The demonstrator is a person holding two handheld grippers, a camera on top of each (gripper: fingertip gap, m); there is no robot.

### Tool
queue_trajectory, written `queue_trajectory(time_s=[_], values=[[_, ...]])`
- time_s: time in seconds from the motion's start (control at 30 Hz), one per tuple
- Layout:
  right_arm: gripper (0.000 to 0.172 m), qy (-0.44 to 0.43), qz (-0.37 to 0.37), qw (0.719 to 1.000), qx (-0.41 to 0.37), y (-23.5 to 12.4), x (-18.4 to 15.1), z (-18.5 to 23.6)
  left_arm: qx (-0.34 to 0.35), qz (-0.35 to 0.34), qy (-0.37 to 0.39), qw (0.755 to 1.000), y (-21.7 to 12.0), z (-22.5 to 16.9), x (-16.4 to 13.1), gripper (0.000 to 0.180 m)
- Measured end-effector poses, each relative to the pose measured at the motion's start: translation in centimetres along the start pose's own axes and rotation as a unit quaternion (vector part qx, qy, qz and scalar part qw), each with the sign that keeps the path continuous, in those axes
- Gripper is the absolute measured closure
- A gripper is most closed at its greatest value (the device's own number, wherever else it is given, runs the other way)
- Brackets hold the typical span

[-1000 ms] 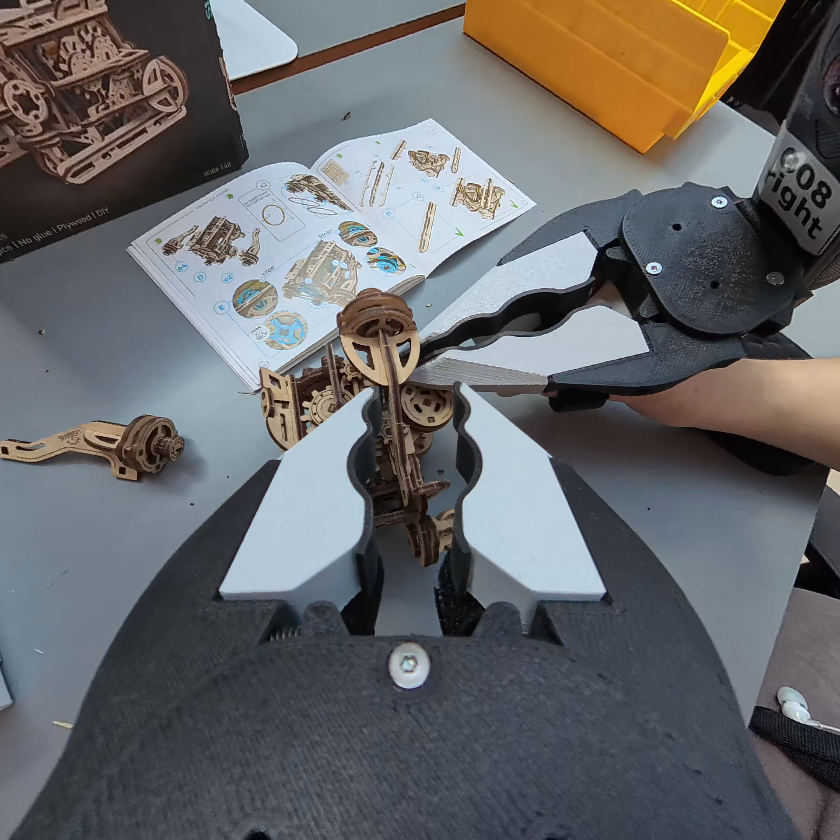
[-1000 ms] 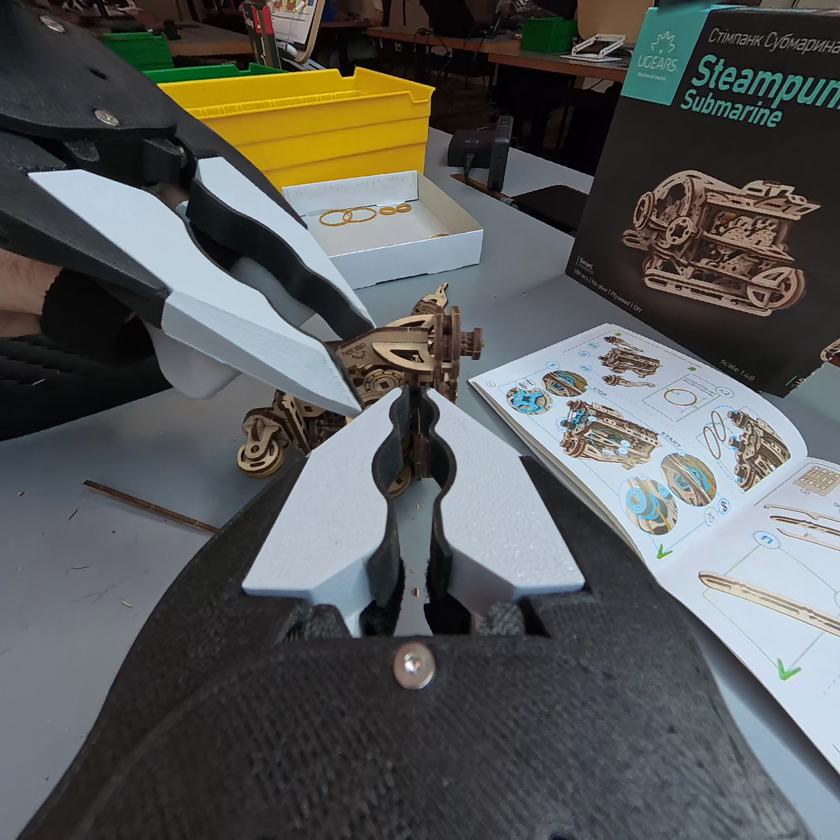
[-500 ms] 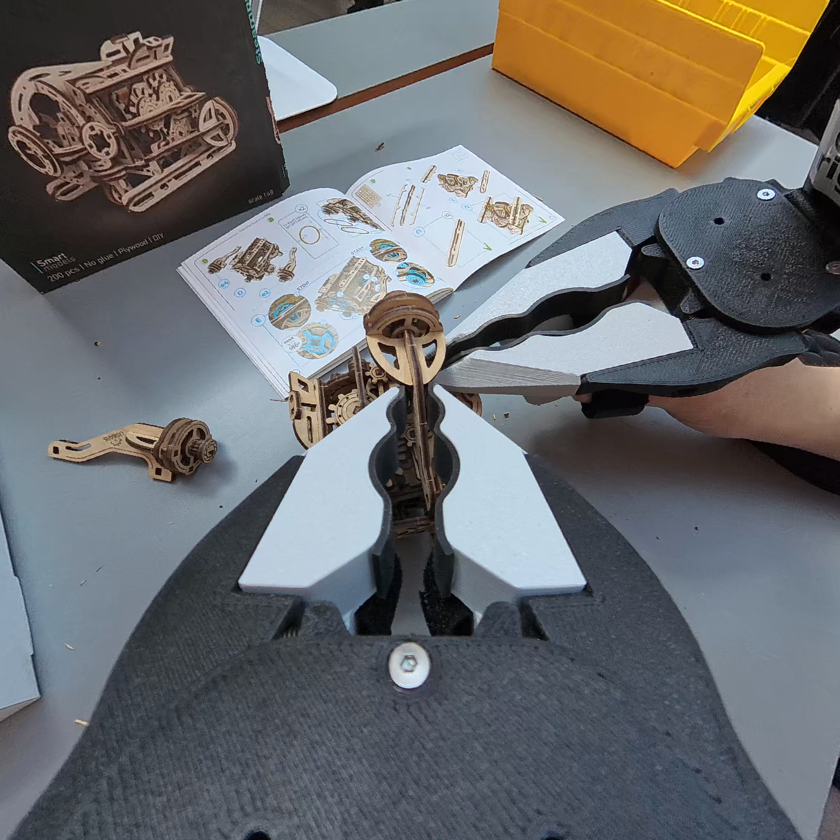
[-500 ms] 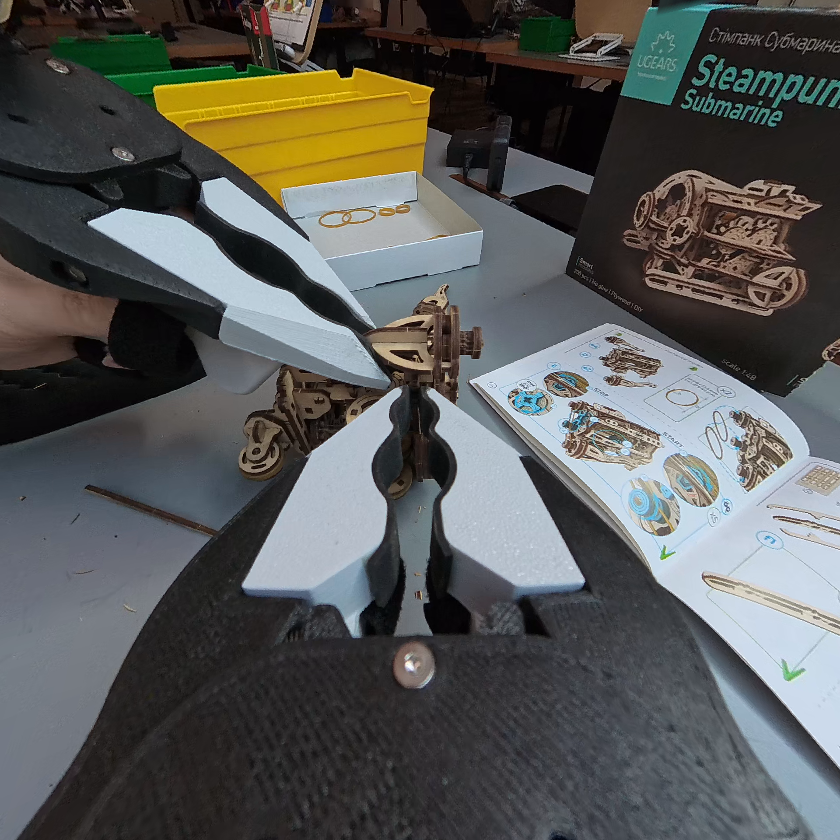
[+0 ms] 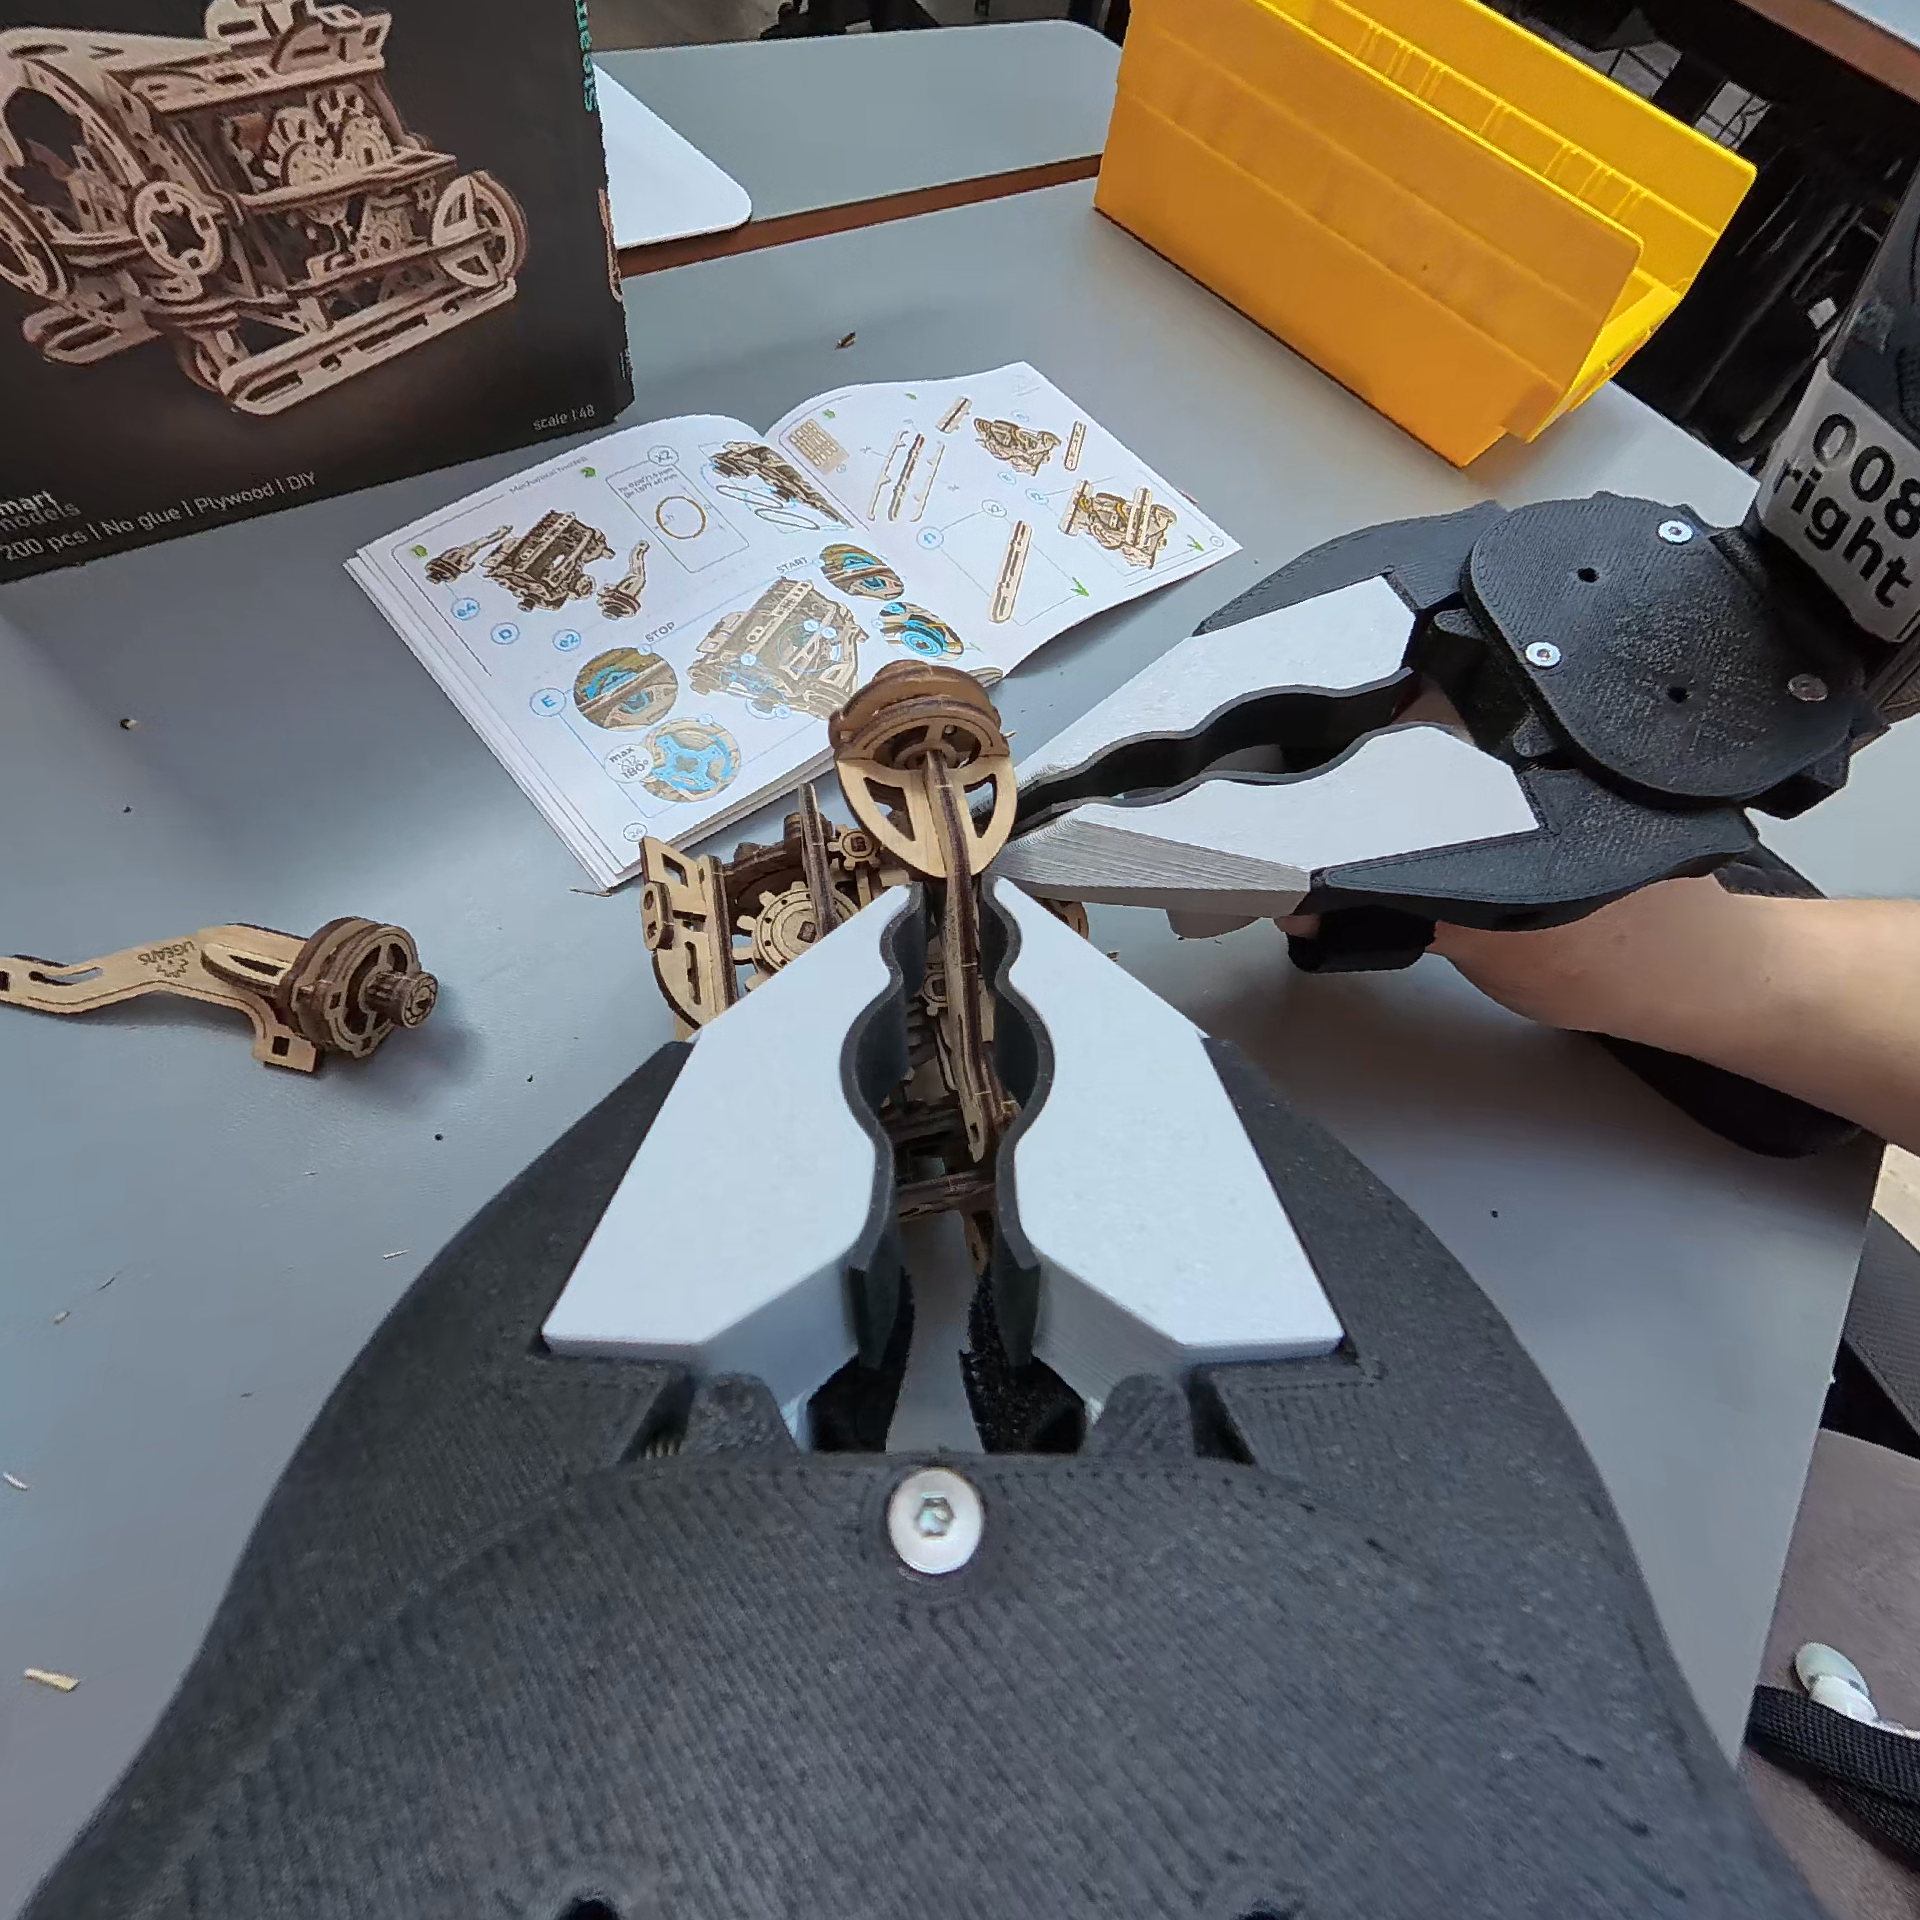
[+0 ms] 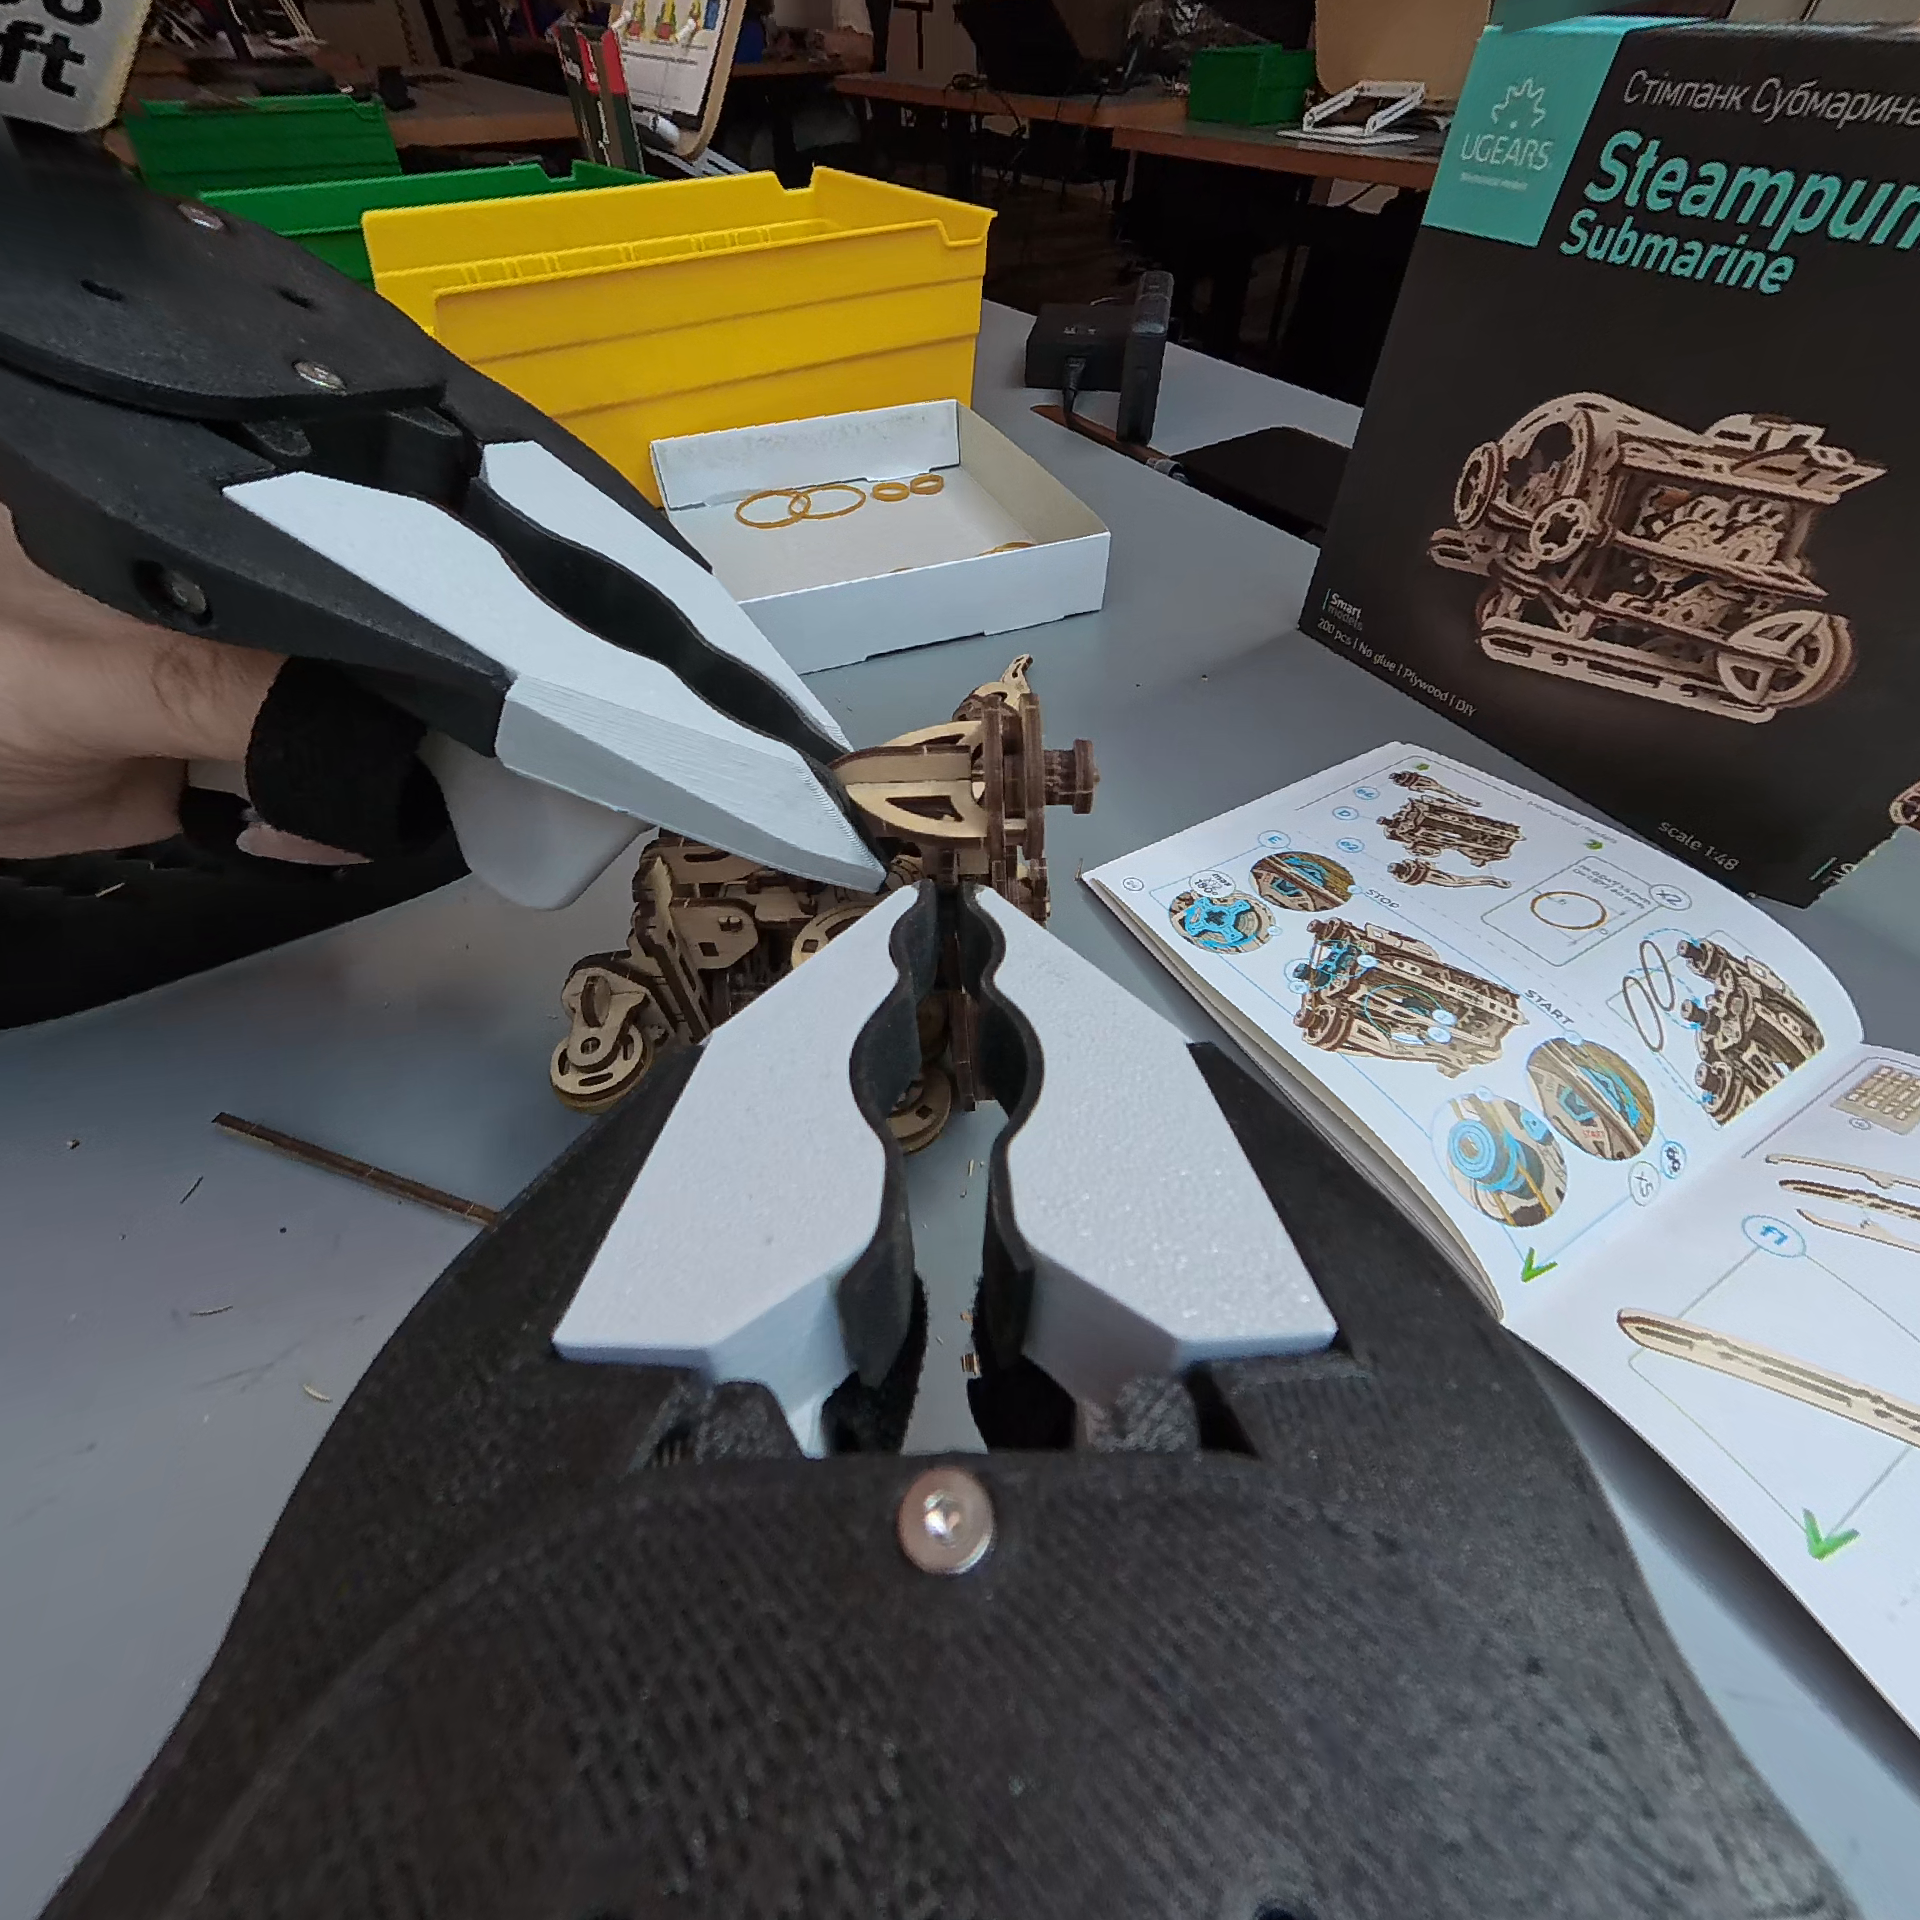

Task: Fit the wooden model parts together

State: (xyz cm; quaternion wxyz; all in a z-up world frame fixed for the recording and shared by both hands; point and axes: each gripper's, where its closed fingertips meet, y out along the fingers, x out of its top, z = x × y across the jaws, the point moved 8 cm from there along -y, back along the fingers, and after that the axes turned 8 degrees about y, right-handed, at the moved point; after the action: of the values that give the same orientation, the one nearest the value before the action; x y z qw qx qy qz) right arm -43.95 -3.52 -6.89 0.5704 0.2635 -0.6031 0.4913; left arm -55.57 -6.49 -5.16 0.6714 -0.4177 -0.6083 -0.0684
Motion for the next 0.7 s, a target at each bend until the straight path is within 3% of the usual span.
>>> queue_trajectory(time_s=[0.03, 0.27, 0.4, 0.57, 0.7], values=[[0.170, -0.001, 0.002, 1.000, -0.001, 0.0, 0.0, 0.0, -0.004, 0.000, -0.005, 1.000, -0.1, 0.0, 0.0, 0.172], [0.170, -0.001, 0.002, 1.000, -0.001, -0.2, -0.1, -0.2, 0.010, -0.006, -0.028, 1.000, -3.2, 0.2, -0.2, 0.158], [0.156, -0.017, -0.022, 0.999, -0.021, -1.3, 0.6, -0.3, 0.015, -0.005, -0.036, 0.999, -4.2, -0.3, -1.3, 0.159], [0.163, -0.017, -0.047, 0.997, 0.066, -2.7, 0.4, 3.0, 0.024, -0.033, 0.012, 0.999, -4.8, -1.2, -2.4, 0.157], [0.161, -0.068, -0.008, 0.996, 0.054, -1.7, -0.3, 4.2, 0.025, -0.065, 0.049, 0.996, -4.6, -2.4, -3.4, 0.139]])
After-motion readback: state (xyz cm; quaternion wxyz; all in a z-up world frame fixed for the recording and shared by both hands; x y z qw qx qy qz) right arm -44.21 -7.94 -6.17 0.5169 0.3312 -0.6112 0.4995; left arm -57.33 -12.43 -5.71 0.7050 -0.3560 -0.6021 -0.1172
